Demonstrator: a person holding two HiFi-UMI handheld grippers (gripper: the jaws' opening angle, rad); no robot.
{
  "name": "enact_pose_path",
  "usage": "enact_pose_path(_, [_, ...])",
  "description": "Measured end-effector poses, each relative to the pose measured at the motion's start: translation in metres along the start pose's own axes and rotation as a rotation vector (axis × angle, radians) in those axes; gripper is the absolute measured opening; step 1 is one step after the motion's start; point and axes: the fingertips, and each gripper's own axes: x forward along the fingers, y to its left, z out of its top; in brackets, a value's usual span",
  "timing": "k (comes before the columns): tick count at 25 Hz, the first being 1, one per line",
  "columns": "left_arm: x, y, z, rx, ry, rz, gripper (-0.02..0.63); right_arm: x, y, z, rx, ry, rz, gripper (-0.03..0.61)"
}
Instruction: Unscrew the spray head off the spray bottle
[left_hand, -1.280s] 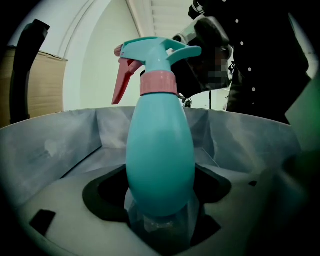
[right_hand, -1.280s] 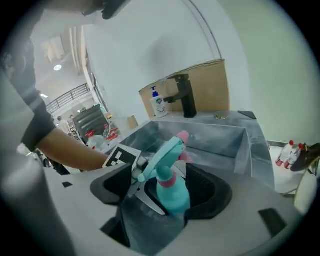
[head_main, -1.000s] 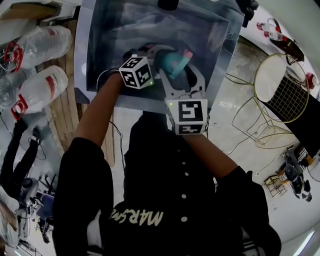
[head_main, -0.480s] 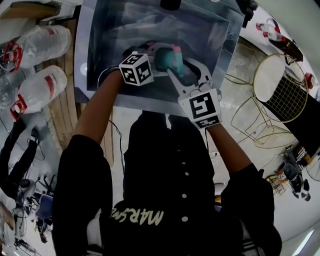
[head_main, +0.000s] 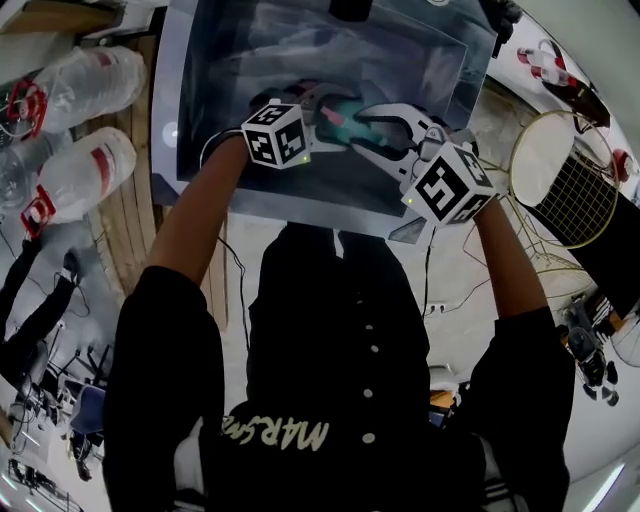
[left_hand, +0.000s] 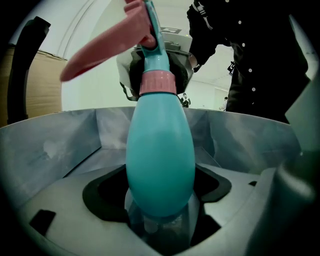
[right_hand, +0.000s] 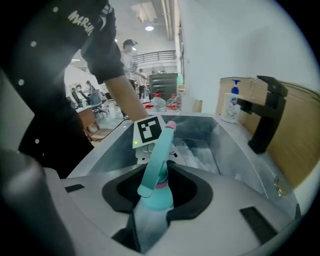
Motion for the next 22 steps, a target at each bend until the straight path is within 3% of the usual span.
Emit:
enact_pose_path(6, [0.001, 0.0, 0.001, 0.02, 0.004, -0.037, 0.39, -0.003, 0.007, -0.001, -0.284, -0.019, 0.304, 0.146])
enact_pose_path(10, [0.002, 0.0, 0.002, 0.021, 0.005, -0.036, 0.39, -0.004, 0.008, 0.001, -0.31, -0.008, 0.371, 0.147])
enact_pose_path(13, [0.002, 0.0, 0.003, 0.017, 0.005, -0.034, 0.39, -0.005, 0.007, 0.0, -0.16, 0.0, 0.339, 0.164])
enact_pose_path(15, [0.003, -0.002, 0.002, 0.018, 0.01, -0.04, 0.39, -0.01, 0.006, -0.004, -0.014, 0.013, 0.297, 0.225])
enact_pose_path(20, [0.004, -0.003, 0.003, 0.018, 0.015, -0.037, 0.39, -0.041, -0.006, -0.025, 0.349, 0.038, -0.047, 0.258])
enact_pose_path(22, [0.005, -0.003, 0.003, 0.015, 0.013, -0.034, 0.39, -0.049, 0.004, -0.023, 0.526, -0.006, -0.151, 0.259])
